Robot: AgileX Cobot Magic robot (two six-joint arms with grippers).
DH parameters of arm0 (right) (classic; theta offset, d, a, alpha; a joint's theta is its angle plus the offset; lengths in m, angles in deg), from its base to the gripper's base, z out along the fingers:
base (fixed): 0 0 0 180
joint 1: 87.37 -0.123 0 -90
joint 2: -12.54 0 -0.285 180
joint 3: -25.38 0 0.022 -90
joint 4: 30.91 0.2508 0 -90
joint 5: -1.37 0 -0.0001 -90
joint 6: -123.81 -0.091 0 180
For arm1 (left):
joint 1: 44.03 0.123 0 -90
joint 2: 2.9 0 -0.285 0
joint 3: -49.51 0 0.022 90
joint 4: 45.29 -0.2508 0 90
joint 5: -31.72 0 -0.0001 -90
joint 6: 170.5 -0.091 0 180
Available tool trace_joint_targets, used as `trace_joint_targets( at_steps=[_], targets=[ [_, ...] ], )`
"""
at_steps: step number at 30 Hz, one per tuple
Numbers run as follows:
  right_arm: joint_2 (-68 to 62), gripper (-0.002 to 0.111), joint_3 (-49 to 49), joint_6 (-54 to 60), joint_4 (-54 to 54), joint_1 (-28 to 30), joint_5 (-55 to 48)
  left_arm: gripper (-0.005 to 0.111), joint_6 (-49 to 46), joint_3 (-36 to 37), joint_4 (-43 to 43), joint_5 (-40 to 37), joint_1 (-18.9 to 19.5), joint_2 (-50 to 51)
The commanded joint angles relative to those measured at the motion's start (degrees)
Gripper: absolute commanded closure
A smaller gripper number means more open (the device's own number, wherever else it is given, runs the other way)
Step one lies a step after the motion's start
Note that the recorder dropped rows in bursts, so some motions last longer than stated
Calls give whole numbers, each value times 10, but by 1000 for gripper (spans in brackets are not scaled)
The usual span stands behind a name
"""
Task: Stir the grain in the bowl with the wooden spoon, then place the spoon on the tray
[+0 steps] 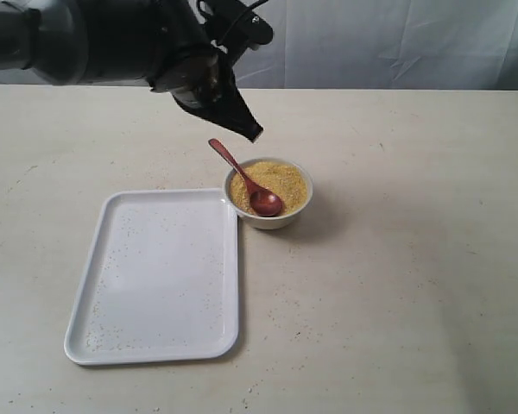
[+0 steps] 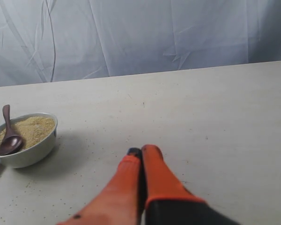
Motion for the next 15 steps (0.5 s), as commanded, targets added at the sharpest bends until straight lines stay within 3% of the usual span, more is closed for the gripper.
trace_joint_targets(
  at_steps=[1, 4, 8, 15],
  targets=[
    [4, 108, 1, 3, -1, -1, 3, 107, -147, -82, 126, -34, 13, 62],
    [4, 108, 1, 3, -1, -1, 5, 107, -211, -157, 213, -104, 30, 110],
    [4, 108, 1, 3, -1, -1, 4, 107, -230, -236, 233, -161, 47, 167],
    [4, 108, 1, 3, -1, -1, 4, 107, -270, -298, 300, -150, 62, 213]
  ],
)
